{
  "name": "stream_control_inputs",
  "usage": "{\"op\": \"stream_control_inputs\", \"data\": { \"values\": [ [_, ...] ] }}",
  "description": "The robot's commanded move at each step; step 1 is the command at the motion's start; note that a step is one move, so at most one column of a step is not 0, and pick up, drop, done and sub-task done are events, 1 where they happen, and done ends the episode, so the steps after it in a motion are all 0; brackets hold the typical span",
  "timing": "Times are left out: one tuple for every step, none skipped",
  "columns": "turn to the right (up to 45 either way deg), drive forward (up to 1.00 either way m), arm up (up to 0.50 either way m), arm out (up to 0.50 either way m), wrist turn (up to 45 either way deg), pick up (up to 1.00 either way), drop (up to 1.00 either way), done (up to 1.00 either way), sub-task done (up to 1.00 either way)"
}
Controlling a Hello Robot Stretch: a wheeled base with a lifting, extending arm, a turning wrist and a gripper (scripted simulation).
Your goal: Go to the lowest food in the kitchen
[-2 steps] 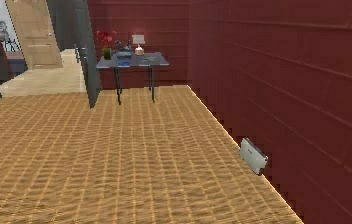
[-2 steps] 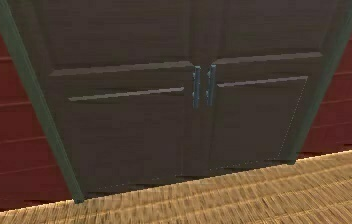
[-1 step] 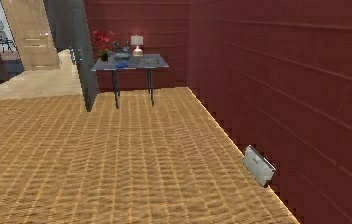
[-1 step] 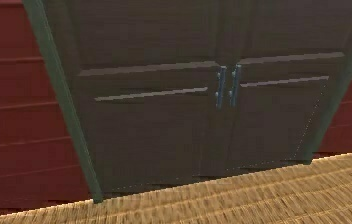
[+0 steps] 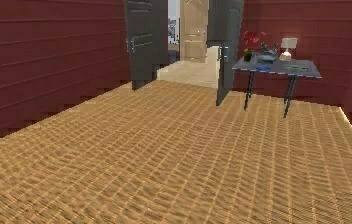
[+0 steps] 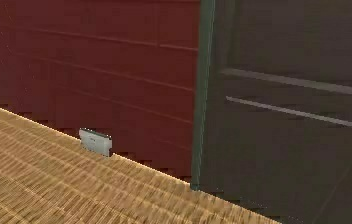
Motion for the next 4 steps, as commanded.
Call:
{"op": "stream_control_inputs", "data": {
  "values": [
    [0.0, 1.0, 0.0, 0.0, 0.0, 0.0, 0.0, 0.0, 0.0],
    [0.0, 1.0, 0.0, 0.0, 0.0, 0.0, 0.0, 0.0, 0.0],
    [-3.0, 0.0, 0.0, 0.0, 0.0, 0.0, 0.0, 0.0, 0.0],
    [0.0, 1.0, 0.0, 0.0, 0.0, 0.0, 0.0, 0.0, 0.0]
  ]
}}
